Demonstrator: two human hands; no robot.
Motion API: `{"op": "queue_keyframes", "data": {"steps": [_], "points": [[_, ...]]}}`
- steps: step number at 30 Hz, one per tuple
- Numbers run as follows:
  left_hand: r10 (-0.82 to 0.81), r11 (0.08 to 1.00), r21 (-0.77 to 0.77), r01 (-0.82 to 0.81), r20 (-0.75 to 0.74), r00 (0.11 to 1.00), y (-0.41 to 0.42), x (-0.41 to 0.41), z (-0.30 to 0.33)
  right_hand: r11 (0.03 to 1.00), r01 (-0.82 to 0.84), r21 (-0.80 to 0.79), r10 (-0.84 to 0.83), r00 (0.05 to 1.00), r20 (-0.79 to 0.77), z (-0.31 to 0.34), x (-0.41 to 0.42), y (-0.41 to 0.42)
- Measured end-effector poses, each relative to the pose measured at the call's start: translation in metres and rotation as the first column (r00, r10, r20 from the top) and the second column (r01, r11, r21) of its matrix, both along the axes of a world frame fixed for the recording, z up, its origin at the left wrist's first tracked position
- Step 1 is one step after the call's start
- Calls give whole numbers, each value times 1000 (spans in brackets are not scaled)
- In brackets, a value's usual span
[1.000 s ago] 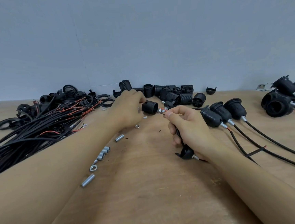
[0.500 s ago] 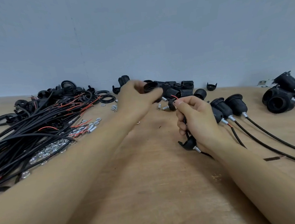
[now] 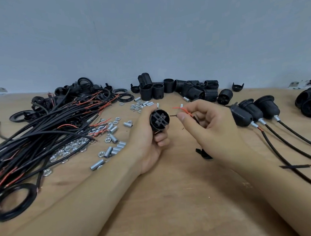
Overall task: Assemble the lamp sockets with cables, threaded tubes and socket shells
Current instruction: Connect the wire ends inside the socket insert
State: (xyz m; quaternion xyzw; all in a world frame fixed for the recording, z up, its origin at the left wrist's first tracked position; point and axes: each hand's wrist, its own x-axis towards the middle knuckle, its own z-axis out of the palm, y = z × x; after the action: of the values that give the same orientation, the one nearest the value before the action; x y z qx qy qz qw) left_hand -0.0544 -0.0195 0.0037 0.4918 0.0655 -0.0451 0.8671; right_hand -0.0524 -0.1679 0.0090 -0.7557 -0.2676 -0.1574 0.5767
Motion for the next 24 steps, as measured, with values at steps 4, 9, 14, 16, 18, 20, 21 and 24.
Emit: {"op": "queue_keyframes", "data": {"steps": [4, 9, 14, 16, 18, 20, 21, 24], "points": [[12, 999, 29, -12, 7, 1000, -2, 3, -2, 992, 34, -120, -18, 991, 132, -3, -3, 3], [29, 997, 66, -29, 10, 1000, -4, 6, -2, 992, 57, -111, -33, 978, 205, -3, -2, 0], [24, 994, 106, -27, 31, 999, -4, 7, -3, 990, 93, -102, -67, 971, 230, -4, -1, -1], [21, 991, 133, -27, 45, 999, -5, 7, -3, 988, 108, -108, -79, 968, 240, -4, 0, -1], [21, 988, 152, -29, 54, 998, -6, 6, -3, 986, 123, -114, -90, 962, 259, -4, 0, -2], [20, 986, 165, -29, 58, 998, -6, 6, -2, 985, 127, -114, -93, 960, 263, -3, 0, -1], [20, 985, 169, -30, 59, 998, -6, 6, -2, 985, 128, -112, -95, 961, 262, -3, 0, -1], [15, 984, 179, -25, 56, 998, -7, 5, -2, 984, 136, -120, -100, 959, 264, -3, -1, -1]]}}
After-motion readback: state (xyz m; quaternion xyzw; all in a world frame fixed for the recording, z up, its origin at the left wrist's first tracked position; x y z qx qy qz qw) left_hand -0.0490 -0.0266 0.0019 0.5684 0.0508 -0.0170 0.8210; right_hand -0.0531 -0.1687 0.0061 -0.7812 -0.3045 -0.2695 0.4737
